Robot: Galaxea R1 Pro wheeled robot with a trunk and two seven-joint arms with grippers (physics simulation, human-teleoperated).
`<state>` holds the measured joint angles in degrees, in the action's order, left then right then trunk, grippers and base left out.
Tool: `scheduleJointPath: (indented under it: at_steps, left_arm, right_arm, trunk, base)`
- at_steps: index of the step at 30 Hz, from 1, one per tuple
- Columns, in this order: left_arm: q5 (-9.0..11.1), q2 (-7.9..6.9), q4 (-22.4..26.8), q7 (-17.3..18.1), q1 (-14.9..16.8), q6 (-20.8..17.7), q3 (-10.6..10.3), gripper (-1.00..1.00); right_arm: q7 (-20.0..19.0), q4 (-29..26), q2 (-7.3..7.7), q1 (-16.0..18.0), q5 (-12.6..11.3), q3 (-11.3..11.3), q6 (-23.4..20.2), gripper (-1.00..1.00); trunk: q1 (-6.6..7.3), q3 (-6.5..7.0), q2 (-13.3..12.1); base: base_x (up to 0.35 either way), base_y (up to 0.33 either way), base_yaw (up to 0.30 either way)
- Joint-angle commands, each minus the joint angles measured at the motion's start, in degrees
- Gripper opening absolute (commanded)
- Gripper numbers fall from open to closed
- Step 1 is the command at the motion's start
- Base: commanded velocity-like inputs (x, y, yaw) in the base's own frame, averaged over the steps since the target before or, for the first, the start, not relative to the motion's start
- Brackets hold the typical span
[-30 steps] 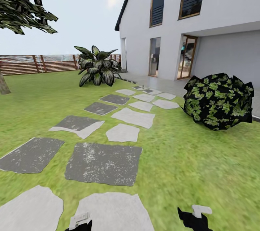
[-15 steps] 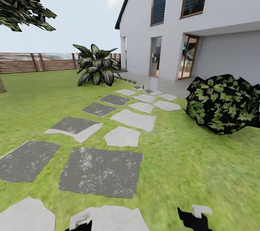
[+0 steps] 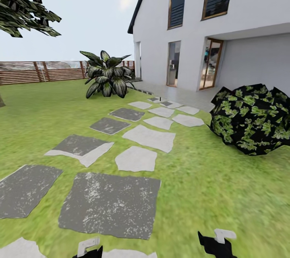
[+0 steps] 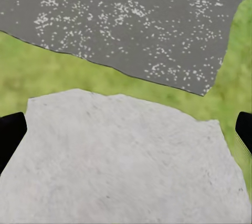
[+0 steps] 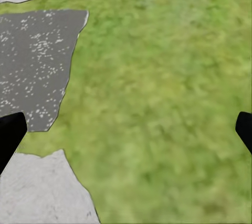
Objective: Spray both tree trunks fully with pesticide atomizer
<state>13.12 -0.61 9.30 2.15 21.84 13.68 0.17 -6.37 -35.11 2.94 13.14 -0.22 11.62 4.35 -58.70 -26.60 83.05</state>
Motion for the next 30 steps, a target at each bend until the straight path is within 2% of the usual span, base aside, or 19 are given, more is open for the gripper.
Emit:
scheduleJointPath:
  at_steps: [1,30]
  left_arm:
    - [0.4,-0.01,-0.1,0.2,0.0,0.2,0.0,1.00]
    - [0.3,-0.01,-0.1,0.2,0.0,0.2,0.0,1.00]
  right_arm:
    - [-0.5,0.0,-0.03,0.0,0.0,0.3,0.2,1.00]
    - [-0.5,0.0,-0.03,0.0,0.0,0.3,0.1,1.00]
  trunk:
    - [-0.03,-0.06,0.0]
    - [-0.03,-0.06,0.0]
  base:
    - [0.335,0.000,0.000]
    - [0.335,0.000,0.000]
